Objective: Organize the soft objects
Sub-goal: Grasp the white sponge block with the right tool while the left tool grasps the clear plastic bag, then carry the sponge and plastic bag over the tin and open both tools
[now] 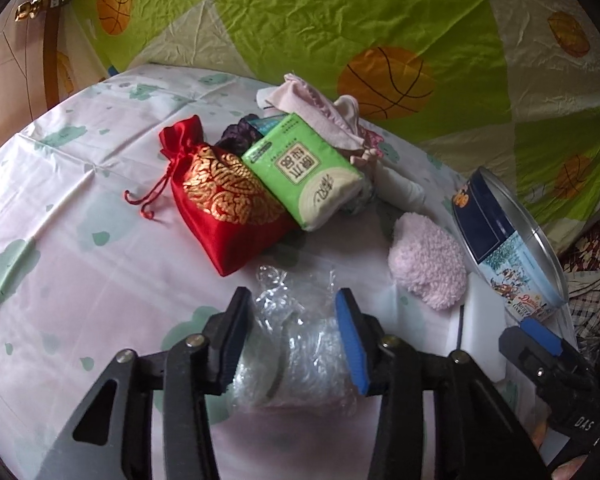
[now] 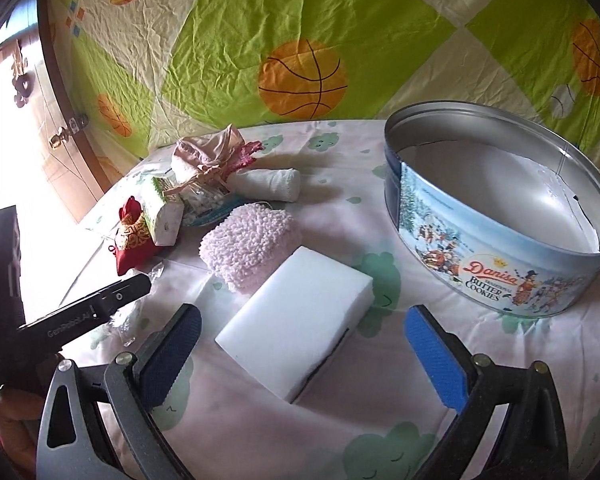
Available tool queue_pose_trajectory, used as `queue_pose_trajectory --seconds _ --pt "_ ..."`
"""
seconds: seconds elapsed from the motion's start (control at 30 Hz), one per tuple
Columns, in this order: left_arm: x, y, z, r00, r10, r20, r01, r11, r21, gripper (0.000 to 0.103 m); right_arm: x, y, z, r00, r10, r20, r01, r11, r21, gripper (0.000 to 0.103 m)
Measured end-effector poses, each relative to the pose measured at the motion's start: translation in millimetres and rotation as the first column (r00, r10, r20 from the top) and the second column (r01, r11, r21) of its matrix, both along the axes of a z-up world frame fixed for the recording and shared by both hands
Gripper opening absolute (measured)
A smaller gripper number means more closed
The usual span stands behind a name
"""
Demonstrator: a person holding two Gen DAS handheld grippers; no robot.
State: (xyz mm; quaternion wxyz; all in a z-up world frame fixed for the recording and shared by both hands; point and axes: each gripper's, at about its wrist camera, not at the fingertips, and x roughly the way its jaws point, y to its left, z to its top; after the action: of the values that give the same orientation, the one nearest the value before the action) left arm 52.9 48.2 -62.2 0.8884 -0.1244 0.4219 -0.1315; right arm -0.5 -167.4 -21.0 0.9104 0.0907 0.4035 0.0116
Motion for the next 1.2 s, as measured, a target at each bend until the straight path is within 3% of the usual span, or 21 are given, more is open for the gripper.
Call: queue_pose_trajectory --seconds 0.17,0.23,0.3,0.43,0.5,0.57,0.63,0.73,0.87,1.07,1.2 --pt "-3 -4 1 1.0 -0.029 0.001 0.029 0.999 0.018 0.042 23 18 -20 0.995 -0.018 -0.099 0.008 0.995 -0.096 0.102" --pt "-5 -9 1 0.998 -0.057 0.0 0.057 0.998 0.031 0.047 27 20 -28 0.991 -0.015 -0.133 0.001 0.994 -0.105 0.093" --pt "-6 -11 2 0.997 -0.077 0.002 0.077 0.996 0.042 0.058 26 20 -29 0.992 -0.008 -0.124 -0.01 0.989 -0.145 0.079" --pt "-10 -22 3 0.992 -0.13 0.001 0.129 0.988 0.079 0.088 18 12 -25 0.992 0.025 -0.122 -0.04 0.992 -0.123 0.073" --pt "-12 -29 3 0.99 -0.142 -0.006 0.142 0.982 0.121 0.091 10 4 -20 0.995 0.04 -0.092 -0.048 0.995 -0.083 0.073" --pt "-13 -31 3 0.991 -0.136 -0.007 0.136 0.98 0.143 0.084 -2 -2 -11 0.999 0.045 -0.031 -0.047 0.996 -0.079 0.073" --pt "-13 -26 4 0.995 -0.104 0.002 0.102 0.984 0.144 0.043 -16 -6 2 0.997 0.045 0.057 -0.04 0.994 -0.1 0.073" --pt "-12 -14 2 0.995 -0.101 0.002 0.1 0.992 0.078 0.035 -31 -12 20 0.984 0.04 0.171 -0.02 0.993 -0.119 0.073" --pt "-16 -12 5 0.993 -0.119 0.025 0.117 0.99 0.075 0.028 -37 -19 37 0.954 0.018 0.3 0.025 0.99 -0.138 0.073" --pt "-29 -19 26 0.981 -0.115 0.156 0.1 0.99 0.102 0.028 -46 -30 51 0.887 -0.006 0.462 0.132 0.962 -0.241 0.073" --pt "-35 -24 47 0.96 -0.131 0.246 0.12 0.991 0.061 0.028 -56 -41 59 0.839 -0.037 0.543 0.212 0.941 -0.264 0.073"
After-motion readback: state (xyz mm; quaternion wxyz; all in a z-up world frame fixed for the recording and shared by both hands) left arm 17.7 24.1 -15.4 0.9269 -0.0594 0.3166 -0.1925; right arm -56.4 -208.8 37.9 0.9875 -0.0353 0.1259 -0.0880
